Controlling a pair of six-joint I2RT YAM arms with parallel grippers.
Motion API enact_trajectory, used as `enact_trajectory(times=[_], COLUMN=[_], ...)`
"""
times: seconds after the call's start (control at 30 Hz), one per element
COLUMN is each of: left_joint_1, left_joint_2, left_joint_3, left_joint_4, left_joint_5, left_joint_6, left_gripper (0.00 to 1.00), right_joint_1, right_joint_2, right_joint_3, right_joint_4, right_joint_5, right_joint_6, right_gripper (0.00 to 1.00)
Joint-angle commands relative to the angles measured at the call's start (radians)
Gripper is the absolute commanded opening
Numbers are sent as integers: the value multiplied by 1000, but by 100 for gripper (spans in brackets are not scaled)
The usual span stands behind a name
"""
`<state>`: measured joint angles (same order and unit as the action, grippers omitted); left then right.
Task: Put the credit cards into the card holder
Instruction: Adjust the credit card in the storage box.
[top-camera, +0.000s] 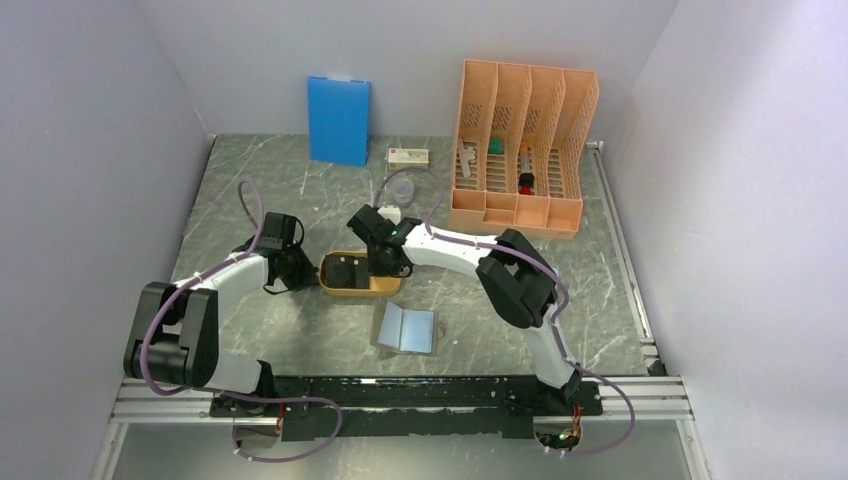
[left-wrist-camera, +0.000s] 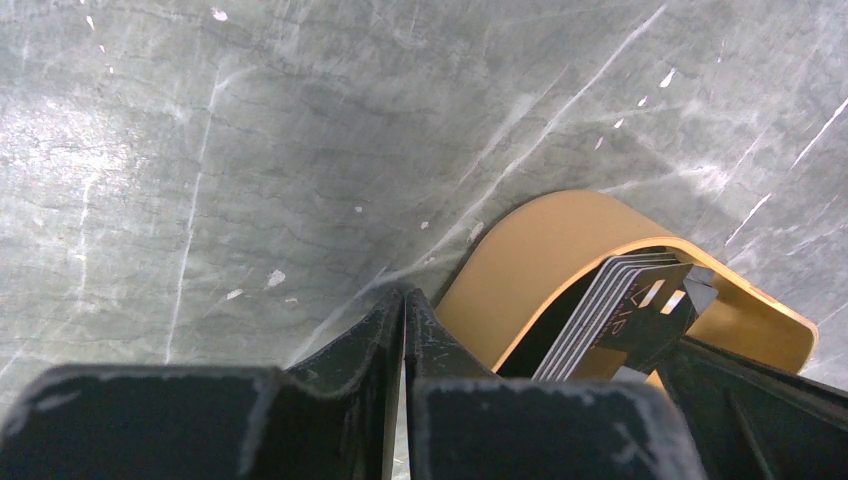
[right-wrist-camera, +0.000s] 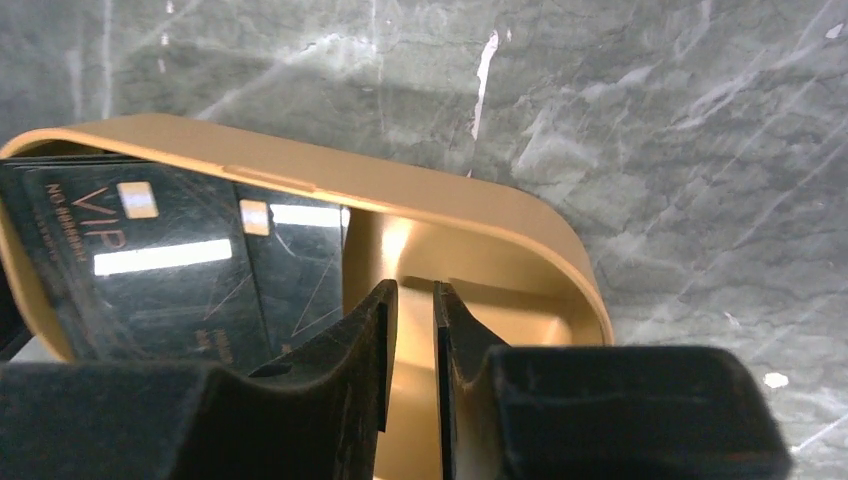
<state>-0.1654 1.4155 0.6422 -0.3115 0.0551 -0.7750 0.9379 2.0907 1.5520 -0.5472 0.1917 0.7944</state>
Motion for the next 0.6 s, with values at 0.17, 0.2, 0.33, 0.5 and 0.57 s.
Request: enact_trajectory(times=[0.17, 0.2, 0.33, 0.5, 0.57], left_joint_1=[-6, -6, -6, -6, -6], left_joint_2=[-10, -12, -12, -8, -6], left_joint_3=[9, 10, 14, 10, 8], left_joint_4=[13, 12, 9, 15, 19], left_joint_5=[16, 16, 15, 21, 24], left_joint_6=[2, 3, 5, 3, 2], left_gripper=[10, 10, 10, 10, 10], right_joint_1=[17, 22, 30, 37, 41], right_joint_2=[78, 86, 106, 114, 111], right_joint_3=[83, 92, 120, 121, 111], right_joint_4=[34, 35, 30, 55, 82], right_joint_5=[-58, -63, -74, -104, -124], right_joint_6=[-16, -16, -14, -9, -7], right_gripper=[18, 18, 17, 17, 17])
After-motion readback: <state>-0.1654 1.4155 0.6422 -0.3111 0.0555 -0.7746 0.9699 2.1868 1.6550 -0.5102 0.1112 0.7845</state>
